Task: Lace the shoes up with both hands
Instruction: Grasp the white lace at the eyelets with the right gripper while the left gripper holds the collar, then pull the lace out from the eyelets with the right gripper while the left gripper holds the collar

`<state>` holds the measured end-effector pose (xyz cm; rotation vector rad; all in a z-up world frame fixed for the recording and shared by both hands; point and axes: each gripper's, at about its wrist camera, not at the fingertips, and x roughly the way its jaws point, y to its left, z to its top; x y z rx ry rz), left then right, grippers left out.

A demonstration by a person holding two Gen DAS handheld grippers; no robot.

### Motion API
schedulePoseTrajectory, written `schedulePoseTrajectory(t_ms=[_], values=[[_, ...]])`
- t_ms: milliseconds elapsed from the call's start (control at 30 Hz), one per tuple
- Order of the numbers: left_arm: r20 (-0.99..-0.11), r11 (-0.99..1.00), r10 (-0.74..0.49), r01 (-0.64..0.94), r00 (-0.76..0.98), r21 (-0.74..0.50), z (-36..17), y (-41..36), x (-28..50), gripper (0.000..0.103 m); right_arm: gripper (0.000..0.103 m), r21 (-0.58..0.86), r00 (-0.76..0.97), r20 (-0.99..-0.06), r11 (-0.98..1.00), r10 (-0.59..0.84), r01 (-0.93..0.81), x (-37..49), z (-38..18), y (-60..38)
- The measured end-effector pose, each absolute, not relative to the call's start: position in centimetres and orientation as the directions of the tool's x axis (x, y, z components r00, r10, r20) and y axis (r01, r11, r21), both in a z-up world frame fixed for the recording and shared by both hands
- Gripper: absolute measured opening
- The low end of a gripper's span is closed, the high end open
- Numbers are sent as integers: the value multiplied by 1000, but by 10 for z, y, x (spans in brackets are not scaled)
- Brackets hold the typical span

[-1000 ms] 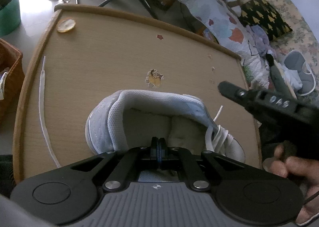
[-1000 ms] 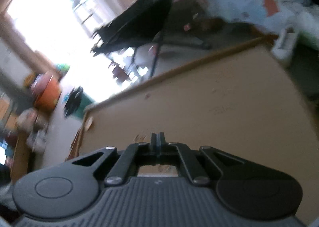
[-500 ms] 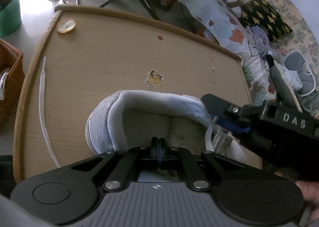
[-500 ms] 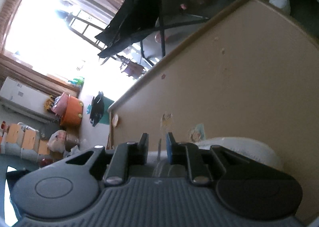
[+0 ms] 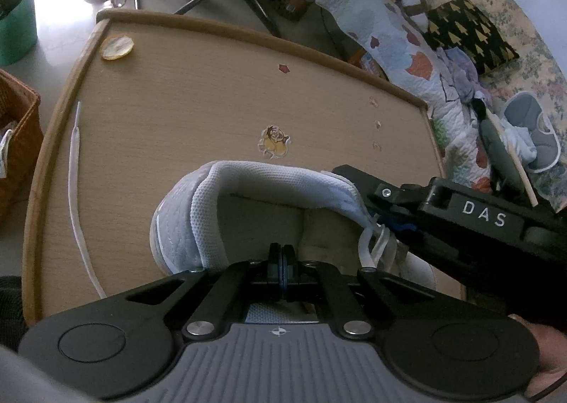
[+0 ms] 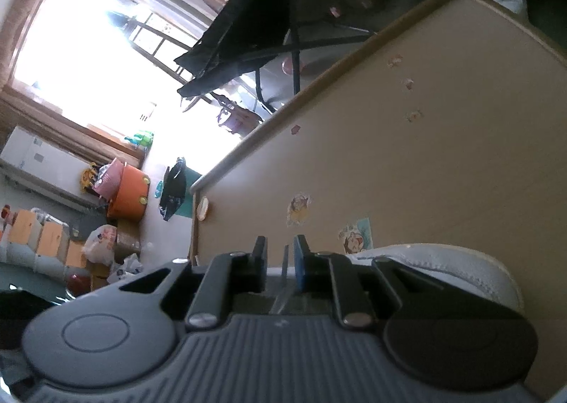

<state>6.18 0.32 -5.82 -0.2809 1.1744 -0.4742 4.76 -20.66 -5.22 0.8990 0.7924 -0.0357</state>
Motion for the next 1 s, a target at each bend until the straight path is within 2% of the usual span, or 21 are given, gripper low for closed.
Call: schedulePoseTrajectory(t_ms=[400, 600, 767, 1000], values=[[-812, 867, -497, 208, 305, -452, -60, 3, 60, 7, 17, 682, 735, -609, 671, 299, 291, 46, -53, -206], [-812, 867, -497, 211, 307, -451, -60, 4, 61, 7, 17, 657, 718, -628, 698, 300, 283, 50, -50, -205], [-812, 868, -496, 217, 308, -447, -59, 7, 61, 7, 7, 657, 702, -639, 696, 313, 288, 51, -52, -209], [-812, 866, -498, 222, 305, -448, -60, 10, 63, 7, 3, 657, 711, -629, 704, 314, 269, 50, -51, -209]])
